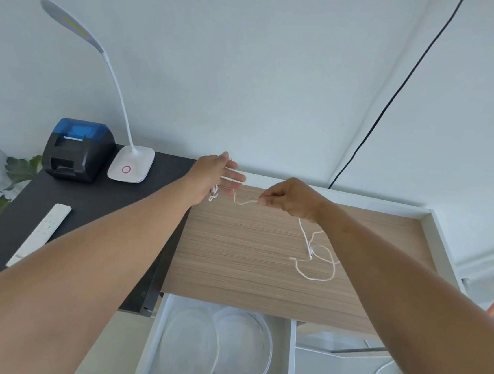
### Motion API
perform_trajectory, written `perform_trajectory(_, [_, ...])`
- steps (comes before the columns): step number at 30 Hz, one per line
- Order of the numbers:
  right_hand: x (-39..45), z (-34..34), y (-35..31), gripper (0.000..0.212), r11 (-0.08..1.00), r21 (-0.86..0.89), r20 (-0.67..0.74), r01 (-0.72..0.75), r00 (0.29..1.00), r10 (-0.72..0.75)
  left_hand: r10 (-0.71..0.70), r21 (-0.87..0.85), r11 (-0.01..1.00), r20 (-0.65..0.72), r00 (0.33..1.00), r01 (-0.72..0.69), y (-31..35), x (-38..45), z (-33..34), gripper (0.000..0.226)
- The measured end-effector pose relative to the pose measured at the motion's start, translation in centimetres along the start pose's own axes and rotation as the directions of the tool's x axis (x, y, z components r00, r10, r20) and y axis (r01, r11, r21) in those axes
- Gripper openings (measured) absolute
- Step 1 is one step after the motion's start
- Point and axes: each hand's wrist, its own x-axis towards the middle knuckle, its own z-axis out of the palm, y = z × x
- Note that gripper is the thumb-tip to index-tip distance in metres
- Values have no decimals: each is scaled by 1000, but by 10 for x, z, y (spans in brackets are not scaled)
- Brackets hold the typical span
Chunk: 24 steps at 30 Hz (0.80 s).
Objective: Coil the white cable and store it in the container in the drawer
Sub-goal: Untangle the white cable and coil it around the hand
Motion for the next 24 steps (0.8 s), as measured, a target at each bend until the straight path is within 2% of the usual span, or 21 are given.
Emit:
perform_trajectory(3, [3, 1, -8, 4, 984, 176, -19, 19, 1000, -16, -14, 80, 997, 38, 999, 10, -13, -6, 9, 40])
perform_trajectory(5, [5, 1, -11, 4, 968, 251, -83, 17, 997, 4, -31, 114, 993, 93, 995, 20, -19, -8, 14, 37])
perform_trajectory(9, [2, -5, -12, 14, 968, 250, -173, 8, 984, 36, -97, 88, 993, 225, 969, 79, -14, -12, 17, 38])
perform_trajectory(13, [-4, -23, -1, 21, 975, 220, -185, -40, 979, 82, -161, 82, 986, 273, 949, 144, 5, -14, 5, 46])
perform_trajectory(16, [-17, -35, 17, 22, 951, 295, -160, -90, 977, 142, -143, -25, 988, 221, 965, 153, 16, -9, -11, 44])
perform_trajectory(19, [-32, -43, 35, 22, 948, 286, -147, -142, 971, 189, -105, -207, 970, 126, 986, 130, 25, -3, -28, 41])
perform_trajectory(21, [-38, -44, 48, 24, 925, 350, -159, -146, 964, 212, -93, -308, 945, 83, 992, 114, 28, 0, -37, 40])
perform_trajectory(24, [-40, -37, 59, 24, 843, 536, -314, -41, 918, 244, -98, -358, 929, 16, 995, 97, 31, 3, -43, 34])
